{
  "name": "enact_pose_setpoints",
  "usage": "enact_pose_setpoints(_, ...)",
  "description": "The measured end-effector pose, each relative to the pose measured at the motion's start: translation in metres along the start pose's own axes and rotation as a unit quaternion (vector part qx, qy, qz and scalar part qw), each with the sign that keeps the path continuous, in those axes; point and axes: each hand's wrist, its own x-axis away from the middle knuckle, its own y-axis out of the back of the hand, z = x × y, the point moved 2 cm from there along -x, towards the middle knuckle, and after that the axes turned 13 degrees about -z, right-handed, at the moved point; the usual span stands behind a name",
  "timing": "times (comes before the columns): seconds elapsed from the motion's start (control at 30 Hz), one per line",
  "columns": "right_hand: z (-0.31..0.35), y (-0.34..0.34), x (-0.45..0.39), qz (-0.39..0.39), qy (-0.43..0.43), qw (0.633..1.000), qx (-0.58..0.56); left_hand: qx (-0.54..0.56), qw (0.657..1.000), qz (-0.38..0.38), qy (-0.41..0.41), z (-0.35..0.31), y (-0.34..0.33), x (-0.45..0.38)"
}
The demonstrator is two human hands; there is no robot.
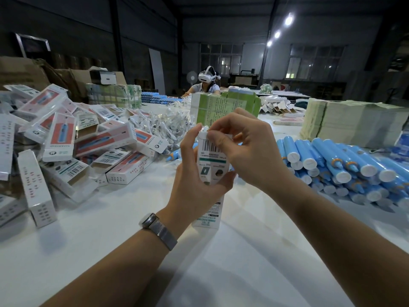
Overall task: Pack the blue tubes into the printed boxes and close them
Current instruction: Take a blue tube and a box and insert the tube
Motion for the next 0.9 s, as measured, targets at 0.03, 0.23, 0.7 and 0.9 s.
enact_pose_setpoints(0.03, 0.001, 0.001, -0.001, 0.002, 0.002, 1.000, 0.000, -0.002, 1.000, 0.001, -0.004, 0.001, -0.001, 0.000)
enact_pose_setpoints(0.23, 0.005, 0.005, -0.005, 0.021, 0.008, 0.999, 0.025, -0.009, 1.000, 0.007, -0.007, 0.003, -0.001, 0.000)
enact_pose_setpoints(0.7, 0.010, 0.010, -0.013, 0.074, -0.014, 0.996, 0.039, -0.014, 1.000, 0.003, -0.013, -0.001, -0.001, 0.000)
enact_pose_setpoints(0.9, 0.009, 0.011, -0.013, 0.075, -0.032, 0.996, 0.034, -0.007, 1.000, -0.009, -0.013, -0.001, 0.000, 0.001)
